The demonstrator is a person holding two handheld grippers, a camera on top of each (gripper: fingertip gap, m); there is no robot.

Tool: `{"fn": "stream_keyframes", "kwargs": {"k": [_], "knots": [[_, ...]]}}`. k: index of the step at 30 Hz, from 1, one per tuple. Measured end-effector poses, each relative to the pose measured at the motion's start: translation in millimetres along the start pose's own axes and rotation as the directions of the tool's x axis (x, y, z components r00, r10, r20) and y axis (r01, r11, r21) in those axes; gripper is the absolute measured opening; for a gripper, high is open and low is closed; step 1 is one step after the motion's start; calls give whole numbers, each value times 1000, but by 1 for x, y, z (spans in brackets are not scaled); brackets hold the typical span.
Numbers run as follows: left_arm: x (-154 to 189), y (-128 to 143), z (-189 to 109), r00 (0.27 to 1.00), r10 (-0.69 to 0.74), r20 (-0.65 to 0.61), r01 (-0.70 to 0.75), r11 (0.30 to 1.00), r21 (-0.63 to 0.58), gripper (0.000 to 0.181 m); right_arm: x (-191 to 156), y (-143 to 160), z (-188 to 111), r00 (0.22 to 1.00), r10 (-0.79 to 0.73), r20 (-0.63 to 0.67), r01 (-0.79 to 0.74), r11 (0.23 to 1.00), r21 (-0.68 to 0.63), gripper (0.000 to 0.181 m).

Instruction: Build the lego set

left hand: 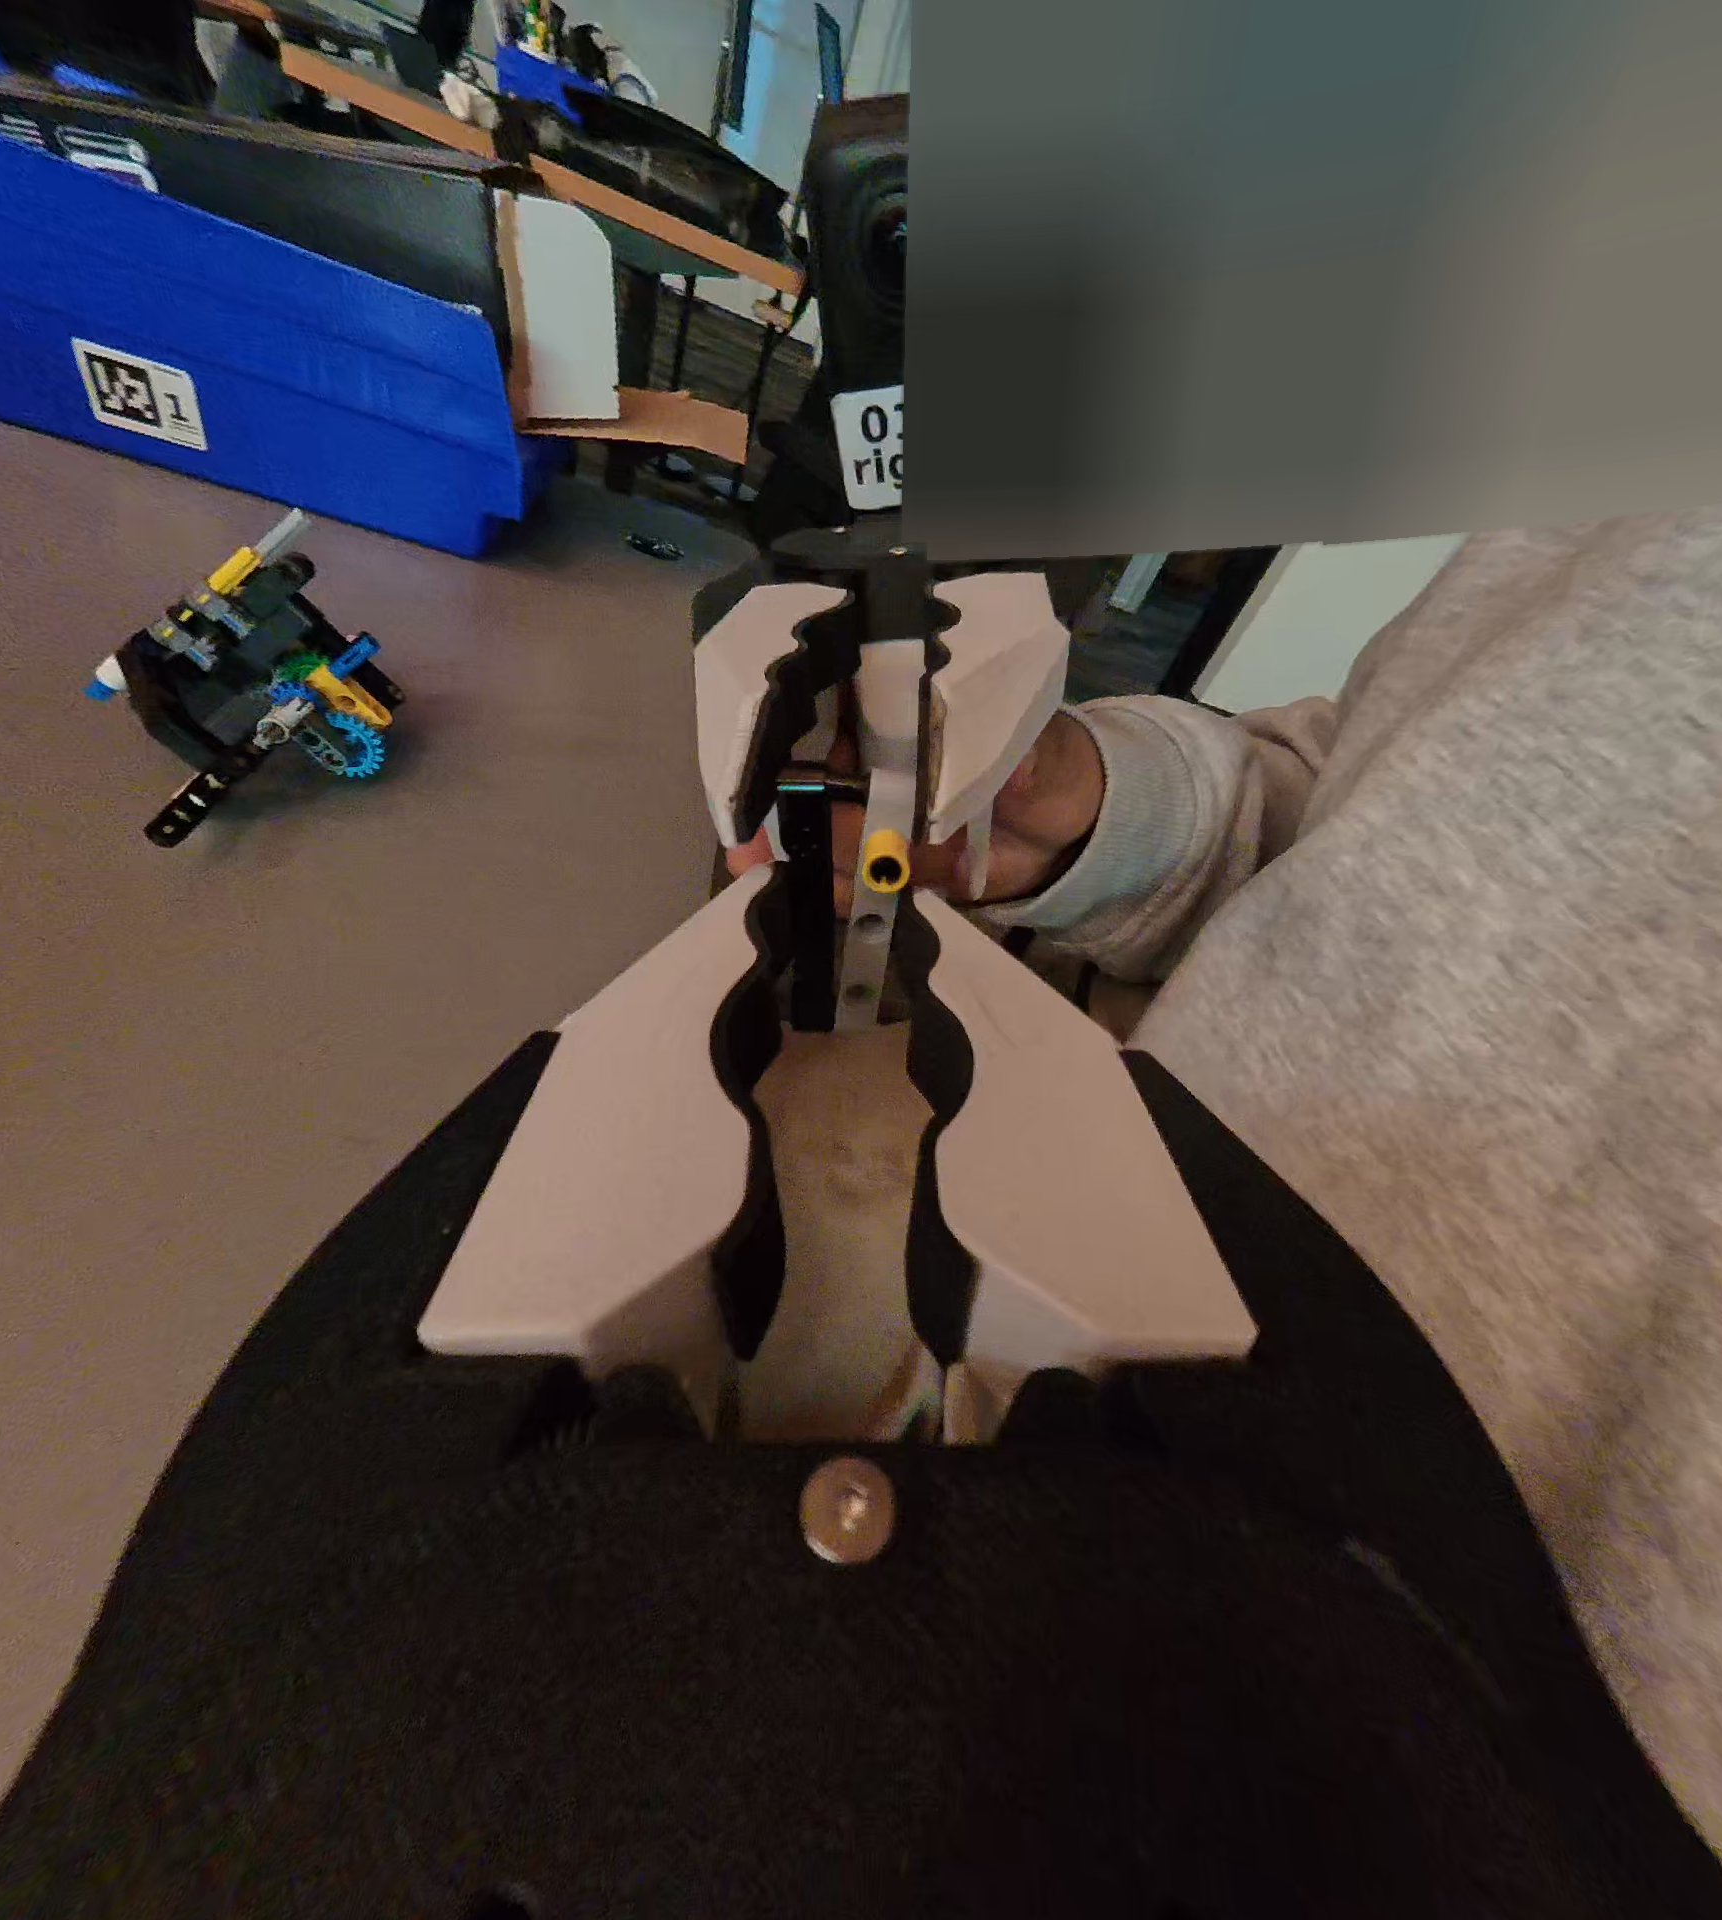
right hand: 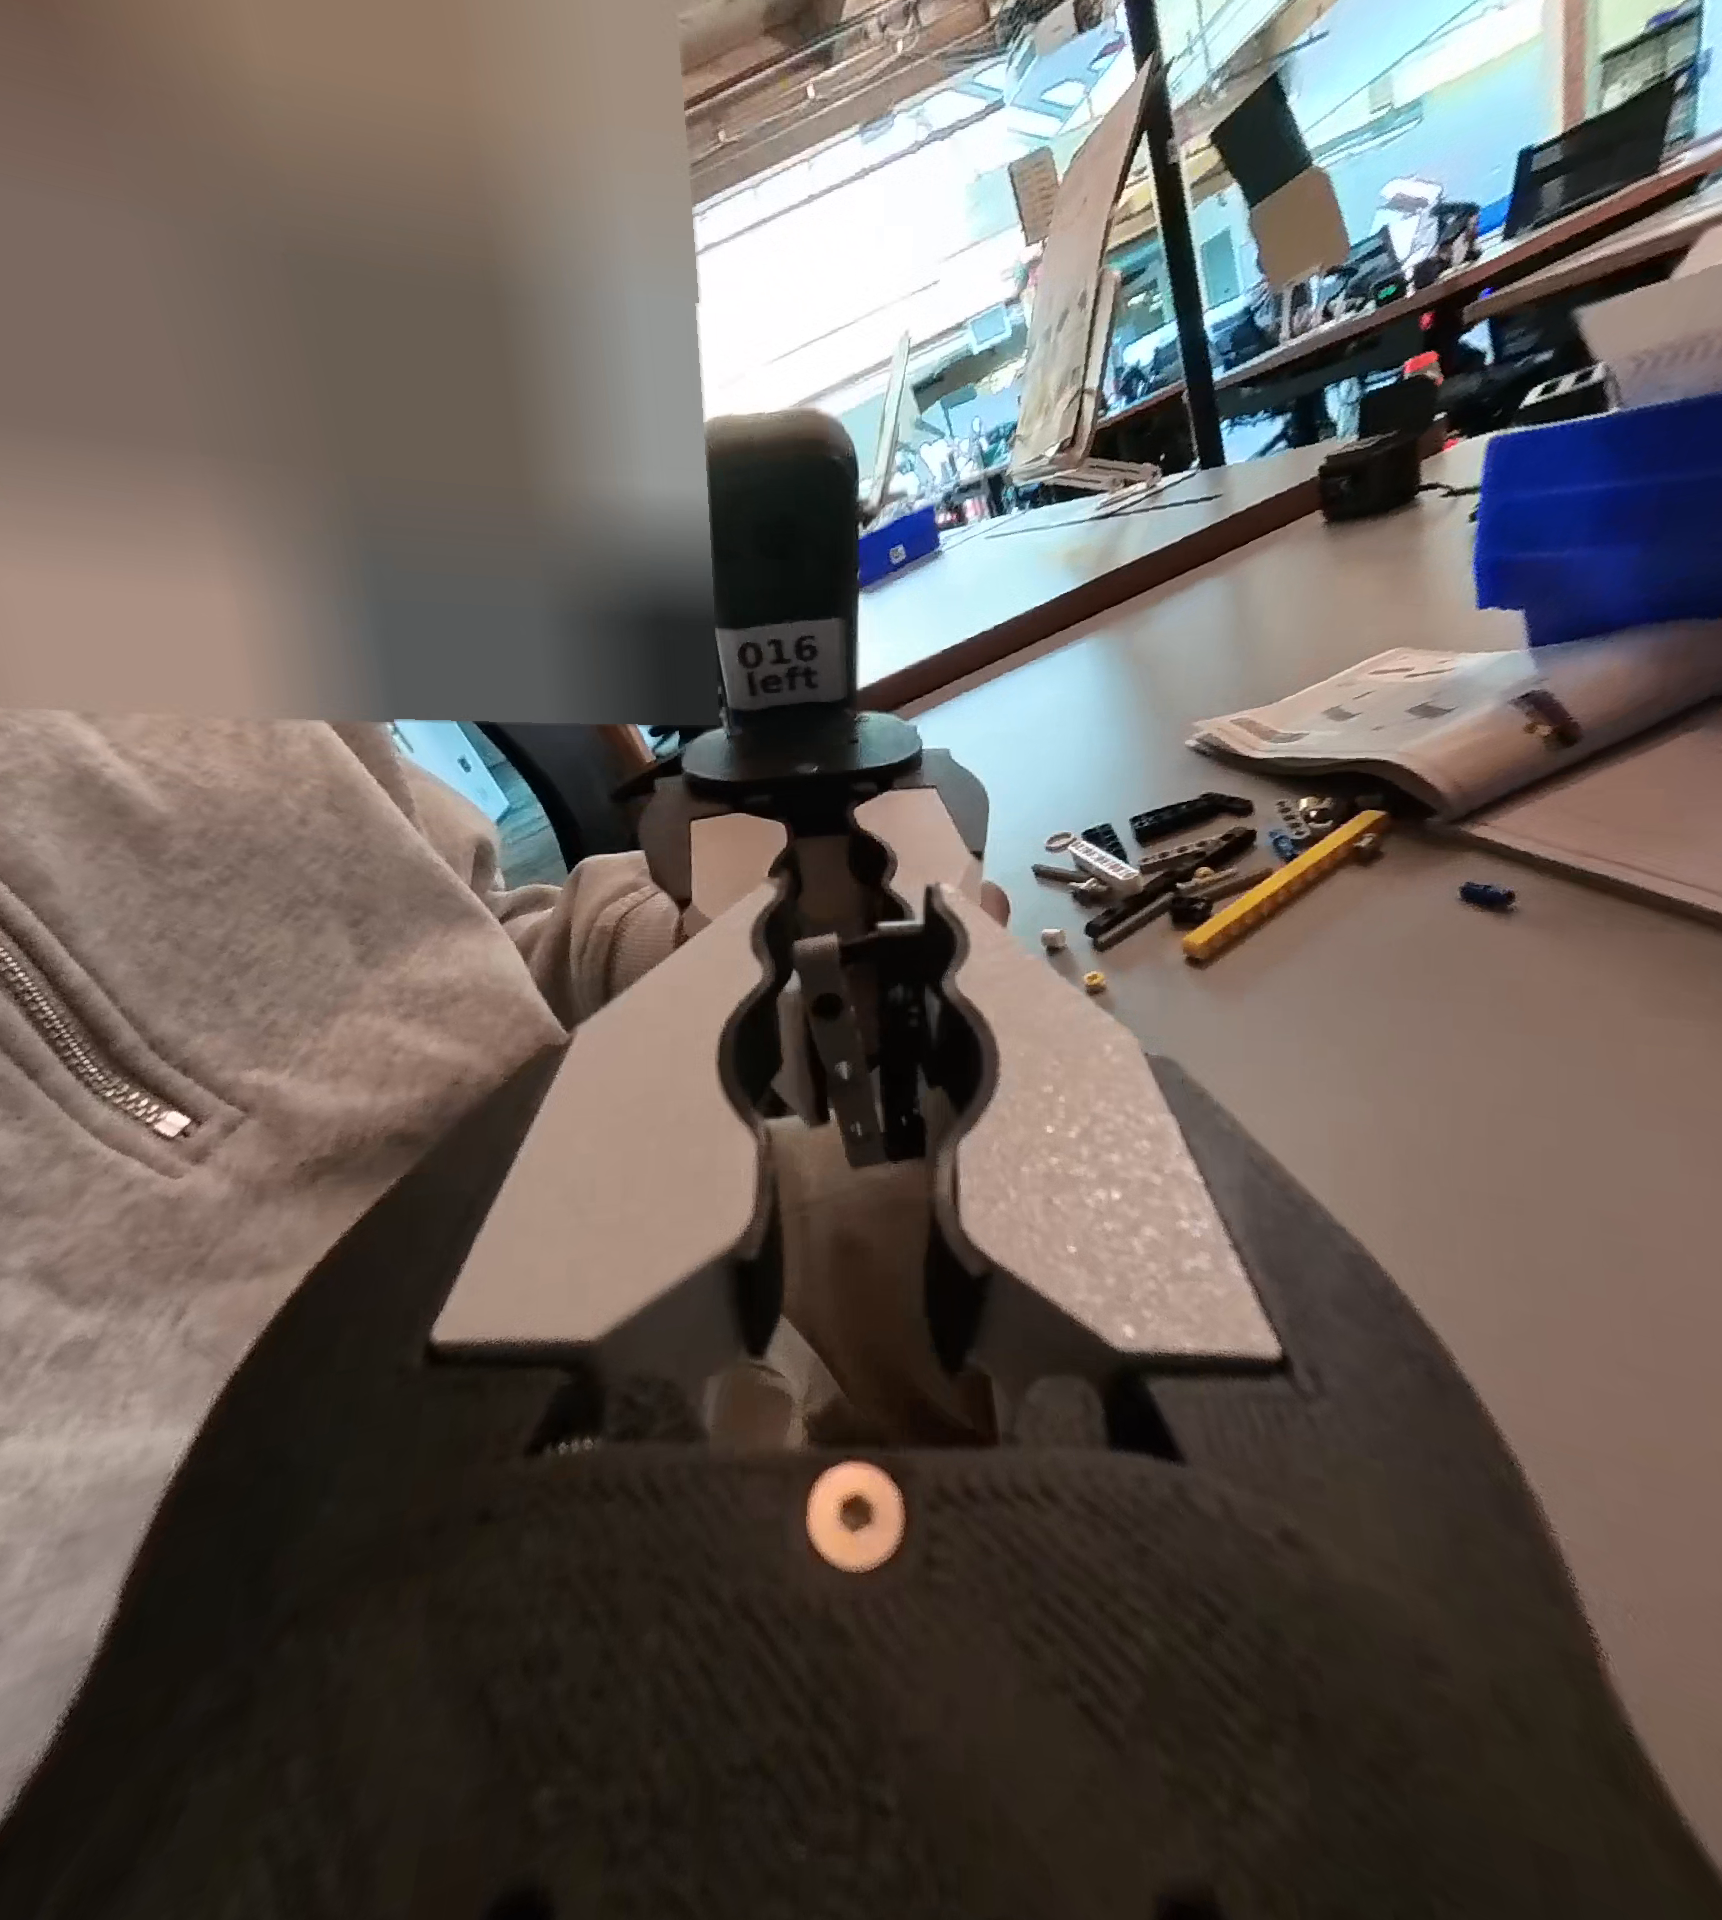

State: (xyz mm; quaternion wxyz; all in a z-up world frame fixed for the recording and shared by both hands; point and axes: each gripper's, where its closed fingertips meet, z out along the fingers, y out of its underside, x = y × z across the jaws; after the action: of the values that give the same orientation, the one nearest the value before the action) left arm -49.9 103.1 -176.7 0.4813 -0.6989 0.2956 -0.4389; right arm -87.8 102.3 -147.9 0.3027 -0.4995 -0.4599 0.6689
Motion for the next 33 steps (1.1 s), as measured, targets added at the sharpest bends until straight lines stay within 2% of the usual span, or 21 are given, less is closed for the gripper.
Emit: {"fn": "stream_keyframes", "kwargs": {"k": [7,8,12,16,26,30,33], "knots": [[-8,11,2,998,25,62,-19,996,-86,17,9,16,3,994,108,17,-107,993,-42,30],[-9,12,2,997,28,68,-21,995,-96,17,10,15,3,995,100,14,-99,995,-32,27],[-5,7,-1,999,-28,16,29,998,-59,17,6,10,5,999,30,10,-30,1000,-3,24],[-1,9,0,999,-47,-20,46,997,-60,17,3,10,4,994,78,74,-79,997,16,23],[-1,8,1,997,-70,-31,68,996,-51,17,3,11,4,996,79,40,-78,997,-24,23],[2,8,2,995,-88,-52,85,995,-51,17,1,12,4,994,81,67,-78,996,-36,23],[-3,8,1,995,-98,-35,96,994,-45,17,7,10,5,988,135,81,-136,991,4,23]]}}
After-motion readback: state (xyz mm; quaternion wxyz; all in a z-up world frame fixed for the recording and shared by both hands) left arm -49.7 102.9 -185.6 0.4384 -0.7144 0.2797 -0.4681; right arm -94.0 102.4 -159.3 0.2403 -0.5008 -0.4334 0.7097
